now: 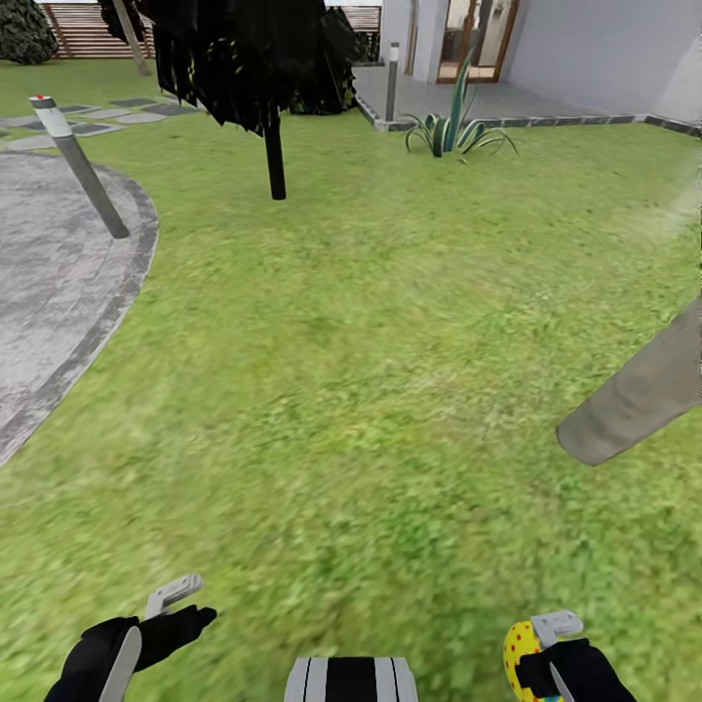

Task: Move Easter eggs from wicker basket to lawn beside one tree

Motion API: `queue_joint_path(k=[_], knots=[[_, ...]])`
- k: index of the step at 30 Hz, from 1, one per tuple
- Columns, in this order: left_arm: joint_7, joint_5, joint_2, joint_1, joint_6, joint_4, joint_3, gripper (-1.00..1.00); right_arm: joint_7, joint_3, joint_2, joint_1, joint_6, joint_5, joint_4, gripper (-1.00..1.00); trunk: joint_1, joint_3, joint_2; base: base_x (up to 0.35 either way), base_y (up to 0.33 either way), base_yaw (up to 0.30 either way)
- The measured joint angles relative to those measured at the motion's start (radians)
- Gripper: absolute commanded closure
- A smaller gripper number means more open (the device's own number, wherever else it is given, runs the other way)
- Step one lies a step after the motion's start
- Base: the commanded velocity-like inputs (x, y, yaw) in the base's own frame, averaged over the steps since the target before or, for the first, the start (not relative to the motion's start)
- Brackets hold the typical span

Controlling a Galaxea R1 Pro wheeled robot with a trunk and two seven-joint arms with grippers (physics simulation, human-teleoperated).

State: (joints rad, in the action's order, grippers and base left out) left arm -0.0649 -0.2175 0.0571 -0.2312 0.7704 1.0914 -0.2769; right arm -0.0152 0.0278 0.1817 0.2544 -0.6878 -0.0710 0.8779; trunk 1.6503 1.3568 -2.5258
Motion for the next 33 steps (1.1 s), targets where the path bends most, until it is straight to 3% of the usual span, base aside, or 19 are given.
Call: queue_joint_path(k=[13, 33], knots=[[0.006, 0.002, -0.001, 0.0, -0.004, 0.0, 0.006, -1.0, -0.001, 0.0, 0.002, 0.0, 0.0, 0.004, 0.001, -1.0, -0.005, -0.05, 0.003, -0.31, 0.0, -0.022], [0.01, 0.005, -0.003, 0.0, -0.006, -0.009, 0.006, -1.0, -0.001, -0.004, 0.008, 0.0, -0.001, 0.009, 0.002, -1.0, -0.014, -0.133, 0.008, -0.055, -0.03, -0.258]])
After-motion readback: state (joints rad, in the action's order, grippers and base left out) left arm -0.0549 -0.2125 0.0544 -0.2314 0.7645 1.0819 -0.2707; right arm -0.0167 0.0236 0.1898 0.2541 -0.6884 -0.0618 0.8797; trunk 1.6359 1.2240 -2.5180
